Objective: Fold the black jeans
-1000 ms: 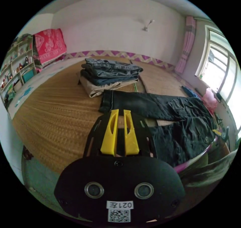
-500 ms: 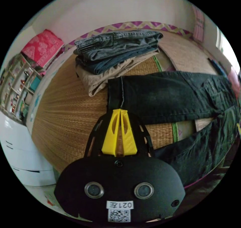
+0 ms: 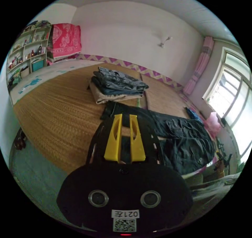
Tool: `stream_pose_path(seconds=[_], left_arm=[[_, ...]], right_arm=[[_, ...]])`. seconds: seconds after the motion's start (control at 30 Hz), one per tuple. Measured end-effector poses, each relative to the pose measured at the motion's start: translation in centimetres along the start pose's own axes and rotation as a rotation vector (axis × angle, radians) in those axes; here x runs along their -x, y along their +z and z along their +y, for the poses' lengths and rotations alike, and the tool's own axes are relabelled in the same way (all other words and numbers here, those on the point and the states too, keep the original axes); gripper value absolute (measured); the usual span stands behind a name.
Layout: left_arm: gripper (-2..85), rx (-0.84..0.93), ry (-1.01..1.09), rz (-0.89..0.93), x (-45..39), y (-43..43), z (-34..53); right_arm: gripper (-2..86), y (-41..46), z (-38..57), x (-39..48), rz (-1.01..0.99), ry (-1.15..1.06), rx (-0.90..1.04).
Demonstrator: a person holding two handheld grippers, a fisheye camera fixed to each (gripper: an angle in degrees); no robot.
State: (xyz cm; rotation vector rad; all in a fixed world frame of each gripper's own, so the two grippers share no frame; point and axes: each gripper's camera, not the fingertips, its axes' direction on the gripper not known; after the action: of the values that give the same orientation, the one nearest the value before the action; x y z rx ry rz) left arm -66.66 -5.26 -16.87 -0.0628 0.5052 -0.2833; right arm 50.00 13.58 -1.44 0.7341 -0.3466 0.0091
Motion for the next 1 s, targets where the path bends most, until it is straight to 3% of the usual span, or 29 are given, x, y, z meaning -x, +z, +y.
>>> stream_pose_path(seconds=[0.17, 0.27, 0.6, 0.7, 1.0], left_arm=[[7.9, 0.027, -0.200, 0.057, 2.1, -2.0, 7.4], [9.2, 0.035, -0.303, 0.063, 3.9, -1.4, 10.2], [8.8, 0.039, -0.388, 0.061, 7.0, -3.1, 11.8], [8.8, 0.042, -0.414, 0.079, 7.9, -3.8, 12.2], [9.0, 0.064, -0.516, 0.158, 10.4, -3.5, 12.7]], right_arm=[[11.5, -1.5, 1.8, -7.5, -0.114, 0.380, 0.029], [11.7, 0.2, 2.2, -9.2, -0.219, 0.461, 0.074], [10.6, 0.7, 0.3, -10.9, -0.266, 0.520, 0.019], [10.3, -0.6, -0.6, -10.2, -0.189, 0.454, -0.036], [11.1, 3.3, -3.4, -11.1, -0.214, 0.475, 0.077]])
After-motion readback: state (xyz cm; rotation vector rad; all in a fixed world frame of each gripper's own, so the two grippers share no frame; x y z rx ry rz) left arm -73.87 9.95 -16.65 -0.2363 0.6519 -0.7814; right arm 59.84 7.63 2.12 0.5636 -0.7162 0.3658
